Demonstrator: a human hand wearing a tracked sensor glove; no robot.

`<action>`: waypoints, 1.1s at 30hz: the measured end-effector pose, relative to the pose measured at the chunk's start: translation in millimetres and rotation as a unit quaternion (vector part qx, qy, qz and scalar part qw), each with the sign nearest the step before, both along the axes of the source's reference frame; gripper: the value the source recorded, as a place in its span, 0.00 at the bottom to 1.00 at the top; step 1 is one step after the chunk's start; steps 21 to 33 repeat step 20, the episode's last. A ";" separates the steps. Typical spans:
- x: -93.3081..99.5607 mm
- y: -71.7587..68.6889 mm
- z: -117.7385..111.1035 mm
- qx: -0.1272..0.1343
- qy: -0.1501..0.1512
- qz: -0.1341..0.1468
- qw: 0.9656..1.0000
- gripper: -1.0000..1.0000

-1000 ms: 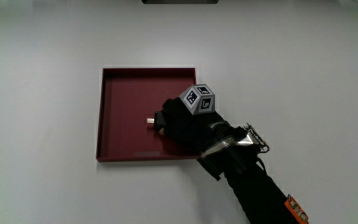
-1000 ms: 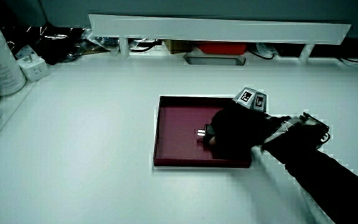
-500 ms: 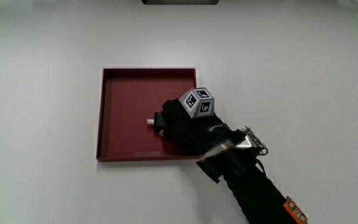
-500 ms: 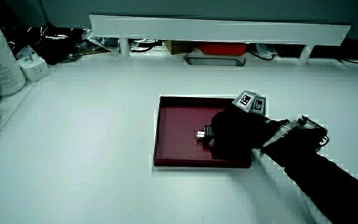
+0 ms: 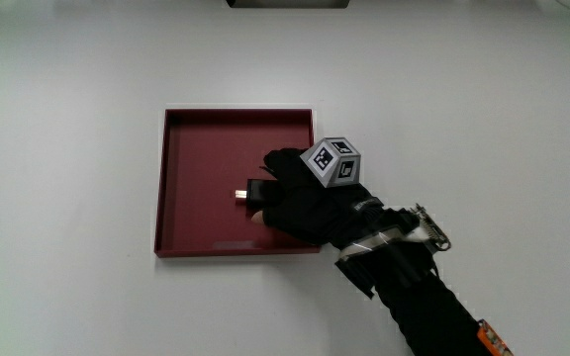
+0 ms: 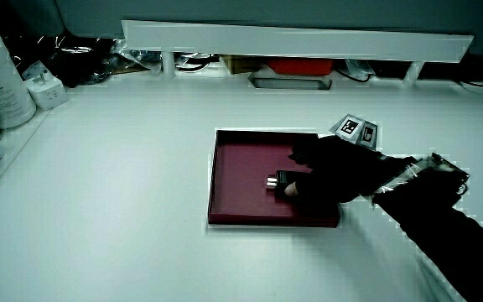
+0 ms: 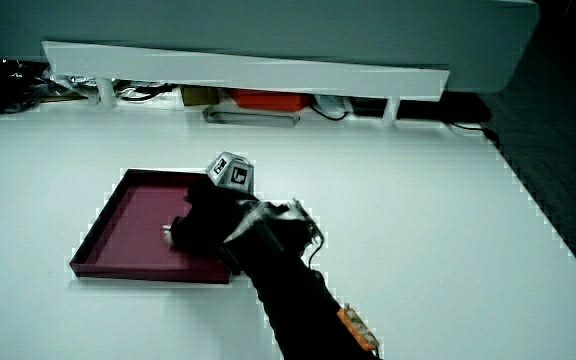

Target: Place charger into plate

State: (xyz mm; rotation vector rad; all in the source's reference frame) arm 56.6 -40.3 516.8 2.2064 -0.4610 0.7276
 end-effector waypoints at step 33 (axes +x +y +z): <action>62.2 15.0 -105.8 -0.037 -0.099 -0.023 0.994 0.00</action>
